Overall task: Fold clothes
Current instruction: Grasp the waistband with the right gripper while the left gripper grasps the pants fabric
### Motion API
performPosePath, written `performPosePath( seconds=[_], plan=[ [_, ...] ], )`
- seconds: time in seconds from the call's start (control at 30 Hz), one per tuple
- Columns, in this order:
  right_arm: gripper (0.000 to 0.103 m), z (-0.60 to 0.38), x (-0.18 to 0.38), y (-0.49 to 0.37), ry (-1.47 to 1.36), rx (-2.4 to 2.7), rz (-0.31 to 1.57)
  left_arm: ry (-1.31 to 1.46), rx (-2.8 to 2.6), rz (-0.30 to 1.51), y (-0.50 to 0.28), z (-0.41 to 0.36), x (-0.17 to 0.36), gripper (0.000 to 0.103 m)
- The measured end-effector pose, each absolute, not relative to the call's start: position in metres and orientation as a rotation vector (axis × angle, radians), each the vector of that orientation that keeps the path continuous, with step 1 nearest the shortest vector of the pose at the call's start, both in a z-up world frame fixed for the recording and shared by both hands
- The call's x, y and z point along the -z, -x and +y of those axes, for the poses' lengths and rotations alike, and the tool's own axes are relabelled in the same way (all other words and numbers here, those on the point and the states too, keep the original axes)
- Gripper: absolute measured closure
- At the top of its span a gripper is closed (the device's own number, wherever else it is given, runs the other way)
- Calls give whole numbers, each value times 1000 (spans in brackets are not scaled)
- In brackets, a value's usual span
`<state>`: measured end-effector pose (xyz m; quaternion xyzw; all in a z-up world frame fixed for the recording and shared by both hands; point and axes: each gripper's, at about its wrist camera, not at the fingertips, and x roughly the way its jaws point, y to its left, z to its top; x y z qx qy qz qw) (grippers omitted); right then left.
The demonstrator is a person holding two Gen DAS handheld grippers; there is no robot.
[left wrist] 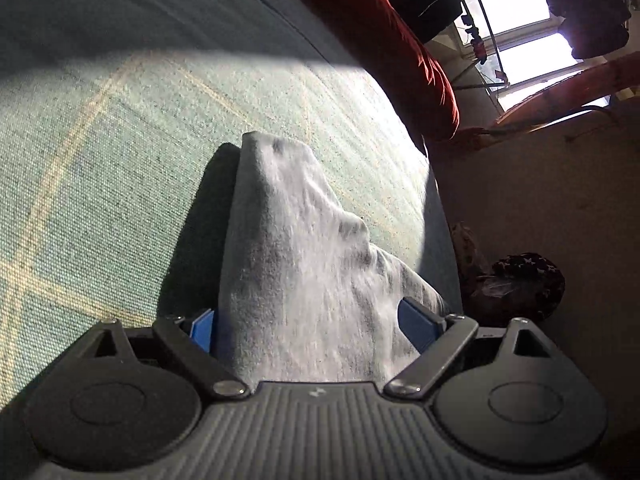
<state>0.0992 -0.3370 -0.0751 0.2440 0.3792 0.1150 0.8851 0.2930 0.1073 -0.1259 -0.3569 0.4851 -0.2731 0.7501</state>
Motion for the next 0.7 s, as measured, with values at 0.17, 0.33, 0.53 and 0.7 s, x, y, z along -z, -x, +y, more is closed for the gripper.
performPosePath(
  seconds=[0.17,0.33,0.53,0.7],
  plan=[
    [10,-337,74,-104,-497,-240,791,700,690,1078,-270,99,121,14],
    [10,-346,82,-109,-540,-291,824,644,753,1085,-245,98,119,13],
    [10,-368,88,-120,-668,-311,809,644,754,1115,-283,85,120,14],
    [8,-378,89,-137,-725,-334,798,597,751,1118,-297,71,118,16]
  ],
)
